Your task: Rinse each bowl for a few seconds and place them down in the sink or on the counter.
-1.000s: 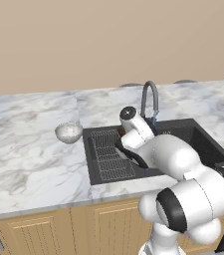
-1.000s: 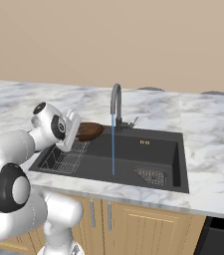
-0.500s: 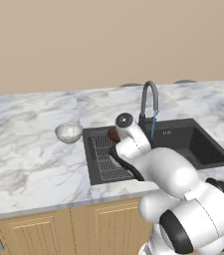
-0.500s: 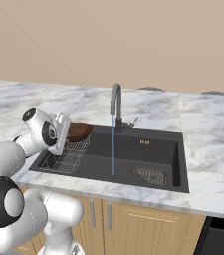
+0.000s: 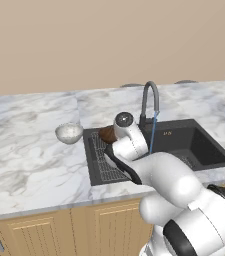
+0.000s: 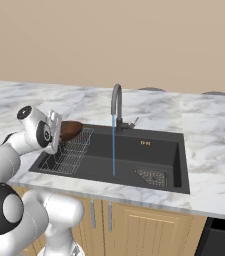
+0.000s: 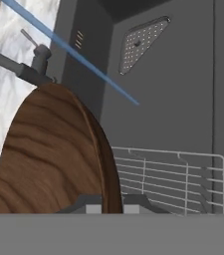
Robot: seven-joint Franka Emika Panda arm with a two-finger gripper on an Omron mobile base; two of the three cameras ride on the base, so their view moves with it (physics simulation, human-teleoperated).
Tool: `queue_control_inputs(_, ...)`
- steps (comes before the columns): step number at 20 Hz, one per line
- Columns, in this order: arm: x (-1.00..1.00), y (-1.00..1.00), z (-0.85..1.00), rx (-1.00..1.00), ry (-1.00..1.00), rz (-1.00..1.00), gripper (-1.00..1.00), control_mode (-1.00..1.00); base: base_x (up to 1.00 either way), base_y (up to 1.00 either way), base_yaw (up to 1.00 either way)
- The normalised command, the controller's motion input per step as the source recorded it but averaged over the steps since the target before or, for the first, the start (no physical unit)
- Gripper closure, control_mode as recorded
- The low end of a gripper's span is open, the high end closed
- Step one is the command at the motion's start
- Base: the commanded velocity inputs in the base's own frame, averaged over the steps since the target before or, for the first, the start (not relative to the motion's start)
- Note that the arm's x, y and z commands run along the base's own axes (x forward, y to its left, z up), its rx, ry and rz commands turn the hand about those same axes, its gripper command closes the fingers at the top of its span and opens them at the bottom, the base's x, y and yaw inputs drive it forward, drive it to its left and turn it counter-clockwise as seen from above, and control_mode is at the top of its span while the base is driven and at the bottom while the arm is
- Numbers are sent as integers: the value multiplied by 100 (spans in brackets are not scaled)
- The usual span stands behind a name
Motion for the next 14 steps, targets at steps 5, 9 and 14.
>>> queue_control_inputs(5, -9, 32, 16, 0, 1, 12, 100, -100, 0, 0, 0)
queue_control_inputs(9, -11, 30, 8, 0, 2, 13, 100, -100, 0, 0, 0)
queue_control_inputs(14, -8, 30, 2, 0, 4, 13, 100, -100, 0, 0, 0)
